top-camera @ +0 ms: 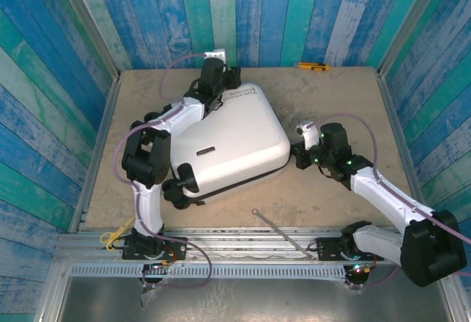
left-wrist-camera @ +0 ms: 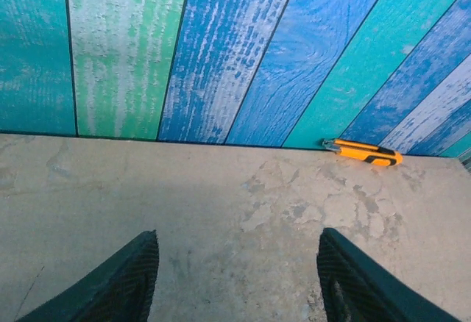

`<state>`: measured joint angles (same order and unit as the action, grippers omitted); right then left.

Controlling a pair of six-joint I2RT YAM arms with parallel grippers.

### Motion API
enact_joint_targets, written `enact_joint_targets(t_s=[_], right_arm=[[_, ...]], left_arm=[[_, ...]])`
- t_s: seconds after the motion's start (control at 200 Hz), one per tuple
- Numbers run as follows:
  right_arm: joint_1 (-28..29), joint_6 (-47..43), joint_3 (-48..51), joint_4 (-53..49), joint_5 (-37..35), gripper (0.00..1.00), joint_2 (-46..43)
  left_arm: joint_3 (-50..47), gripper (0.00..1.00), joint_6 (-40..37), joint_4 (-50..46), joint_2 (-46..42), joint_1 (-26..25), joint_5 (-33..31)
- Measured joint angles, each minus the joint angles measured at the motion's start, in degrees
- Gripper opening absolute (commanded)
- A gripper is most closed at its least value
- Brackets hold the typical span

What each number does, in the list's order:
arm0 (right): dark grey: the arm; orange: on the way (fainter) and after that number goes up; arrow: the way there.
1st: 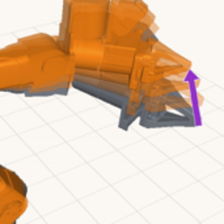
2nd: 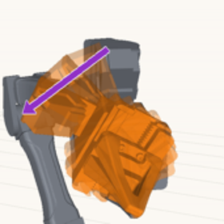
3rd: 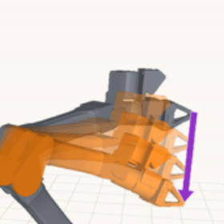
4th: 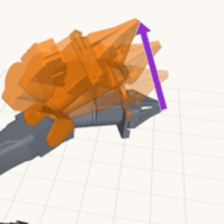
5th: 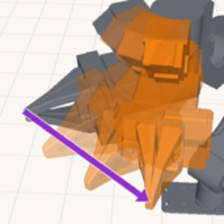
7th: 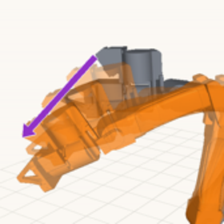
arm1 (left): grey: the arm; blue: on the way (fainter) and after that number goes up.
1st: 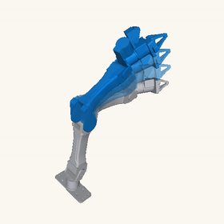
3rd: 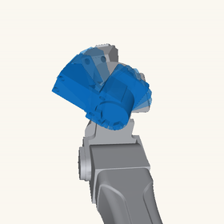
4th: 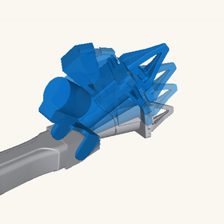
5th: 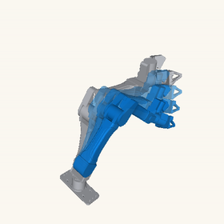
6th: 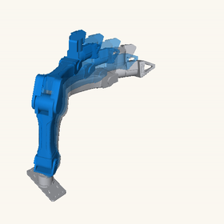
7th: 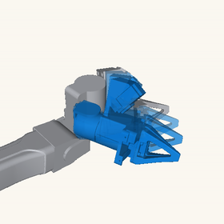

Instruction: Pack the luggage

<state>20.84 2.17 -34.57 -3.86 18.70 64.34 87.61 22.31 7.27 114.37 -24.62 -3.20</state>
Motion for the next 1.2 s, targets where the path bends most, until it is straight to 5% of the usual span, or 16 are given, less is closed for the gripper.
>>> enact_joint_targets(t_s=[0.12,0.271,0.421,0.576,0.671,0.967,1.037,1.203], right_arm=[[-0.72,0.85,-0.11,0.44,0.2,0.0,0.68],[-0.96,1.57,-1.03,0.35,0.52,0.0,2.08],[-1.01,1.99,-1.4,-0.2,0.63,0.0,2.21],[-1.01,2.29,-1.66,-0.44,0.63,0.0,2.47],[-1.09,2.8,-2.23,-0.44,0.87,0.0,3.58],[-1.46,3.85,-4.7,0.04,1.64,0.0,7.78],[-1.64,3.85,-5.35,0.46,1.25,0.0,8.68],[-1.84,3.39,-6.71,1.27,0.85,0.0,10.36]], left_arm=[[-3.23,0.85,-2.45,0.7,-3.69,-1.18,-1.99],[-3.21,0.79,-5.95,-7.58,-9.42,-7.8,-6.88],[-1.46,0.72,-6.47,-19.63,-16.7,-17.86,-11.3],[-13.86,0.64,-5.7,-21.62,-31.17,-33.33,-12.28],[-20.63,0.4,0.24,-22.86,-37.46,-40.74,-12.33],[-36.65,0.15,26.01,-30.86,-50.1,-43.15,-20.55],[-38.1,0.0,30.14,-30.91,-50.27,-43.63,-20.74],[-43.82,0.0,41.72,-36.94,-50.29,-43.93,-23.65]])
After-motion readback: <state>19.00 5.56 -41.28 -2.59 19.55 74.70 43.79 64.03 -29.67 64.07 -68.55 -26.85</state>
